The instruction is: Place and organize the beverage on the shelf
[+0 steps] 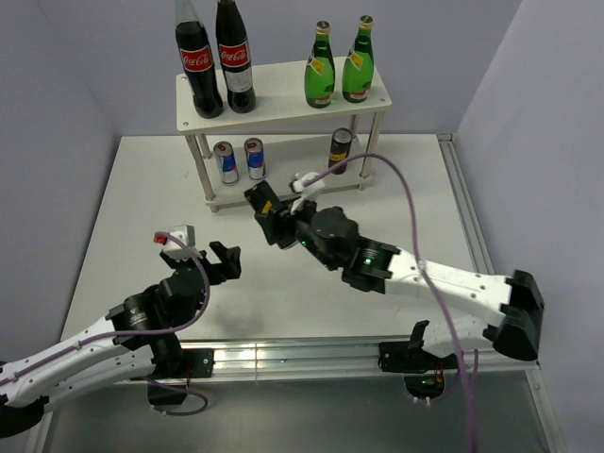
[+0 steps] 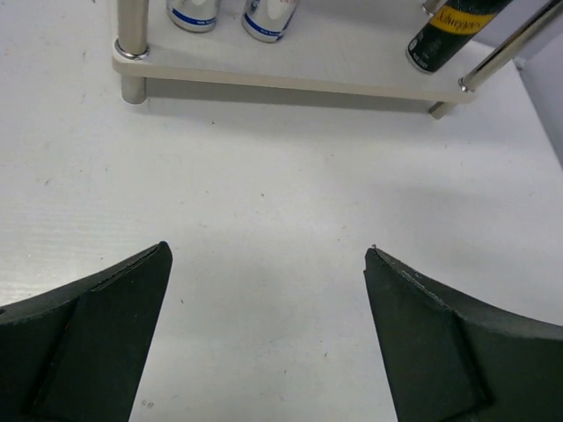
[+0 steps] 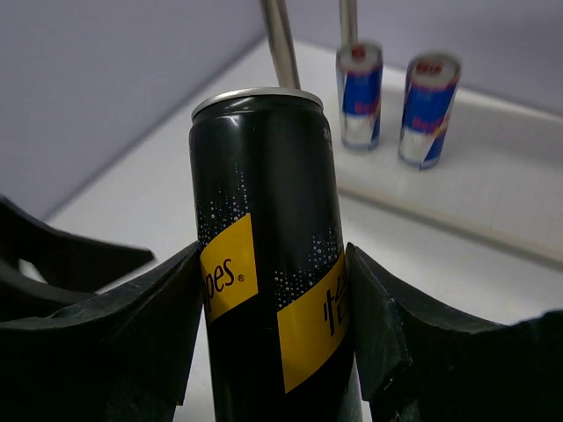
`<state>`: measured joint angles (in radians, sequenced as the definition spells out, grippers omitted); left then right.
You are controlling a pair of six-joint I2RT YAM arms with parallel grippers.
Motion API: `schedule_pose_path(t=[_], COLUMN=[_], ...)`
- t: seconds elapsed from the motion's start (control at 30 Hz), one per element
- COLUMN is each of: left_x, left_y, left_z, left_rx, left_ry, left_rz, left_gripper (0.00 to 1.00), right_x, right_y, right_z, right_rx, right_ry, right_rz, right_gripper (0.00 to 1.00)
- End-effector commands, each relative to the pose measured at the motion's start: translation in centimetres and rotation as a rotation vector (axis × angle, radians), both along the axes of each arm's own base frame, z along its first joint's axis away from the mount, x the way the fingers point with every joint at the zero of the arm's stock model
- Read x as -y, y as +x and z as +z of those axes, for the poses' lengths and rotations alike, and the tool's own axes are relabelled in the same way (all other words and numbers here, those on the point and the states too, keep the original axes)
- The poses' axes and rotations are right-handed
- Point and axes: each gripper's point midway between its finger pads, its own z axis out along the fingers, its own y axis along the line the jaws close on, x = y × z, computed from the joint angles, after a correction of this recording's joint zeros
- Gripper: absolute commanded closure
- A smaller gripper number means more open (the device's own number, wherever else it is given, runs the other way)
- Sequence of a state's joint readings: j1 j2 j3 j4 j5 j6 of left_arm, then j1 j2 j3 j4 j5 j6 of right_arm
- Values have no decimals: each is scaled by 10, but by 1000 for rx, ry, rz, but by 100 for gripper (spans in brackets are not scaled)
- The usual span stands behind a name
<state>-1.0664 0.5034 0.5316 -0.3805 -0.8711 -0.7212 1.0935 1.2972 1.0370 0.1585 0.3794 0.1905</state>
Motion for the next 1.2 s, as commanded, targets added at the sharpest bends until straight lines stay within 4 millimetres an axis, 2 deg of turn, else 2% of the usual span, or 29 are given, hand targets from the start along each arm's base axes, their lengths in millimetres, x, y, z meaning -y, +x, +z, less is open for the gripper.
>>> schedule_pose_path(t=[0.0,0.07,0.1,0.2,0.33,0.37,0.5,0.7,0.93,1.17], left_x=[25,36,41,51,60,62,76,86,86,86], left_y=[5,10,13,23,38,41,50,53,53,56], left_z=[10,18,19,45,63,65,71,55,65,78], left_rx=[26,24,19,62,80,79,80,63,82,89], left_ry=[23,31,43,37,93,105,107,94,73,103], left_rz=[-85,-87,-87,-73,-42,-38,-62,-70,-68,-64], left_gripper=[2,2,1,1,1,1,1,1,1,1], right_x=[20,30,36,44,50,48,52,56,49,22], right_y=[-6,-15,-21,-35,-62,-73,-95,-109,-114,-109], right_z=[44,55,55,55,59,59,56,66,58,18], right_rx=[77,81,71,39,18,14,2,6,-15,-72], right_ry=[130,180,205,269,338,342,367,403,406,325], right_rz=[-30,-21,-17,10,76,106,142,172,193,190], right_gripper=[100,100,100,100,100,100,100,100,100,100])
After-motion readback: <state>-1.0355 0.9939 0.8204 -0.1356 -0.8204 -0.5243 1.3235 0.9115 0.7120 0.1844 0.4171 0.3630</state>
